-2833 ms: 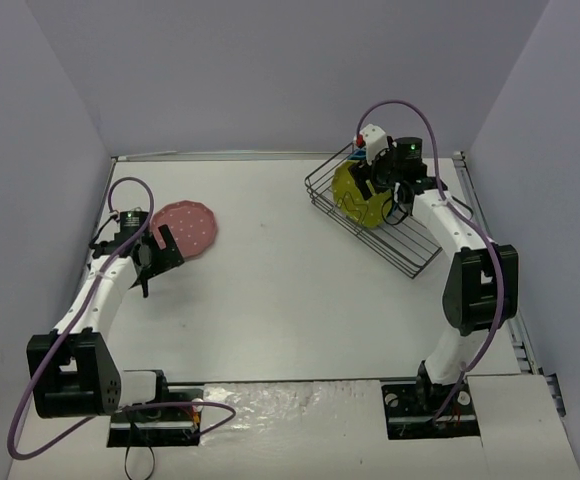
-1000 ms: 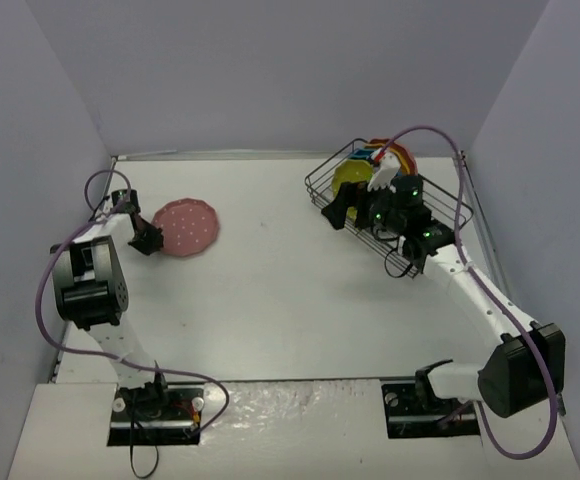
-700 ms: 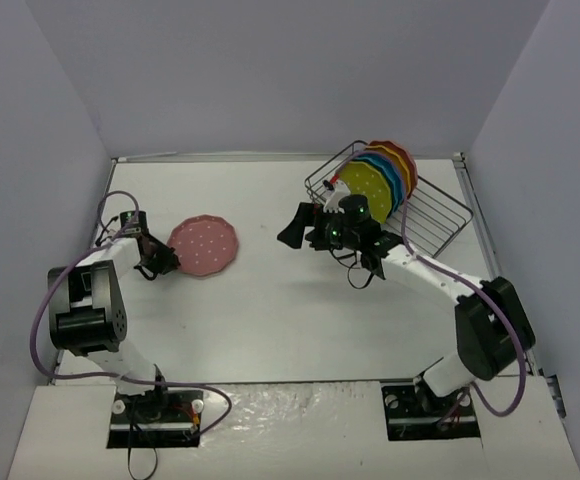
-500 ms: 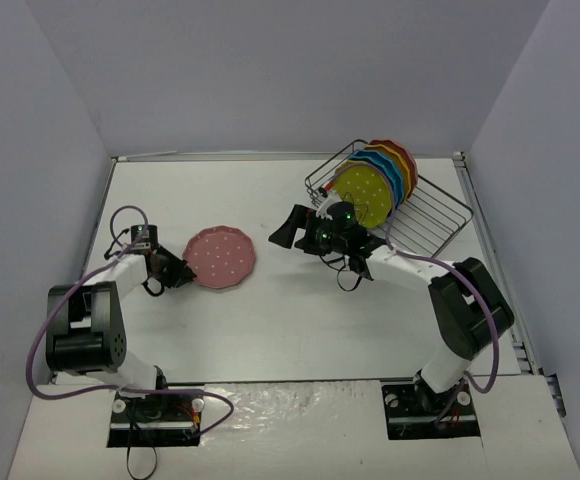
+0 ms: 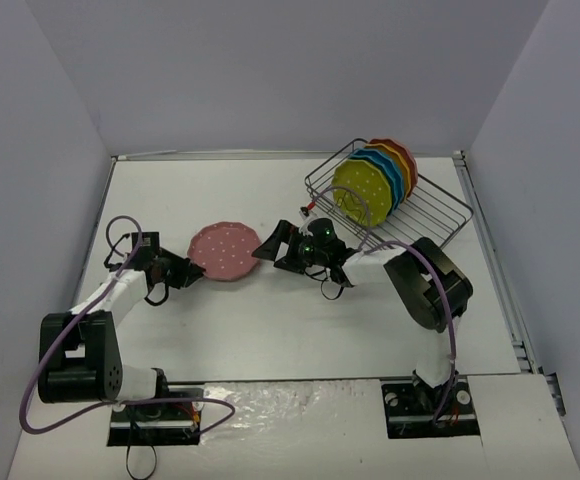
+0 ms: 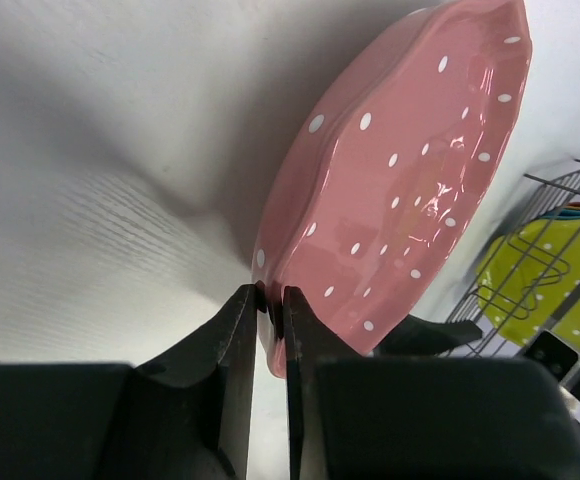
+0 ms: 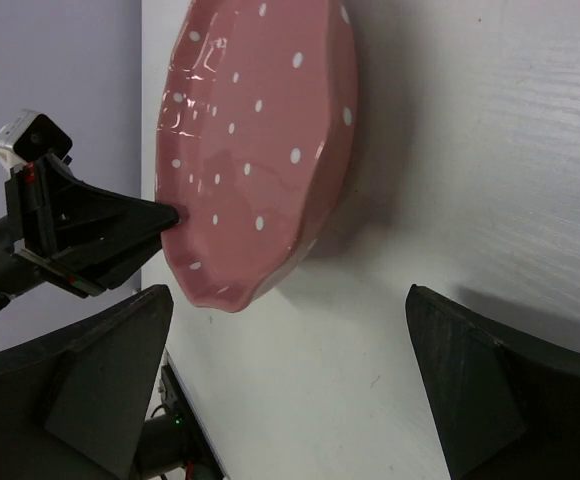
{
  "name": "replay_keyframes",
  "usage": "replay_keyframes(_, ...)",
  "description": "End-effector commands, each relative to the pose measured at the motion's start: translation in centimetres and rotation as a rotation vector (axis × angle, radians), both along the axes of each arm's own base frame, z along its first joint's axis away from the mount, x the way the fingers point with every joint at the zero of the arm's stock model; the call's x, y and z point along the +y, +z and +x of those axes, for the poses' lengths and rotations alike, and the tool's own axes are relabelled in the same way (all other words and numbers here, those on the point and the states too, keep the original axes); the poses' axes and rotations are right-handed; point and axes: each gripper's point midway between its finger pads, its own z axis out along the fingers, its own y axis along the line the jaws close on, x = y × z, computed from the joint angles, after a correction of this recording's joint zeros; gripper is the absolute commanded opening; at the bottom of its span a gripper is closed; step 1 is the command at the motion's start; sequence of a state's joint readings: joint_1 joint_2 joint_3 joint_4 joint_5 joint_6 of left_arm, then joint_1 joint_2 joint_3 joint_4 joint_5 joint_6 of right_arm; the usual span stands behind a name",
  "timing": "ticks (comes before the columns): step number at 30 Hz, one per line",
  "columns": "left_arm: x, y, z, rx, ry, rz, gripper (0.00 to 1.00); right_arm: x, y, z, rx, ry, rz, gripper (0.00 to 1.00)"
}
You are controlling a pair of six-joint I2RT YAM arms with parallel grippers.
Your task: Load the plates into the dish rack
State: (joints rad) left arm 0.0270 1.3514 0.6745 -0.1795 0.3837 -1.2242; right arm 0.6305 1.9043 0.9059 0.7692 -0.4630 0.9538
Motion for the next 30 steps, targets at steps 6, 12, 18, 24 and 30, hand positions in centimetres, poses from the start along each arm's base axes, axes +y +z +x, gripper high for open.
replay_keyframes(6, -4.2, 7.4, 3.2, -0.26, -0.059, -0.174, 0.0, 2.8, 1.6, 0.6, -0.016, 0.044, 0.2, 0.95)
replay_keyframes(12, -5.1, 7.8, 2.6, -0.266, -0.081, -0.177, 0.0, 3.4, 2.3, 1.2, -0.03, 0.049, 0.244, 0.9)
replay_keyframes(18, -6.0, 7.7, 2.0, -0.262, -0.105, -0.183, 0.0, 3.6, 2.9, 1.5, -0.042, 0.039, 0.296, 0.81)
replay_keyframes(24, -7.3, 7.2, 1.0, -0.252, -0.13, -0.19, 0.0, 3.5, 3.9, 1.5, -0.071, 0.034, 0.322, 0.51)
replay_keyframes(30, -7.2, 6.3, 0.5, -0.234, -0.136, -0.167, 0.0, 2.8, 5.6, 1.6, -0.143, 0.021, 0.313, 0.17)
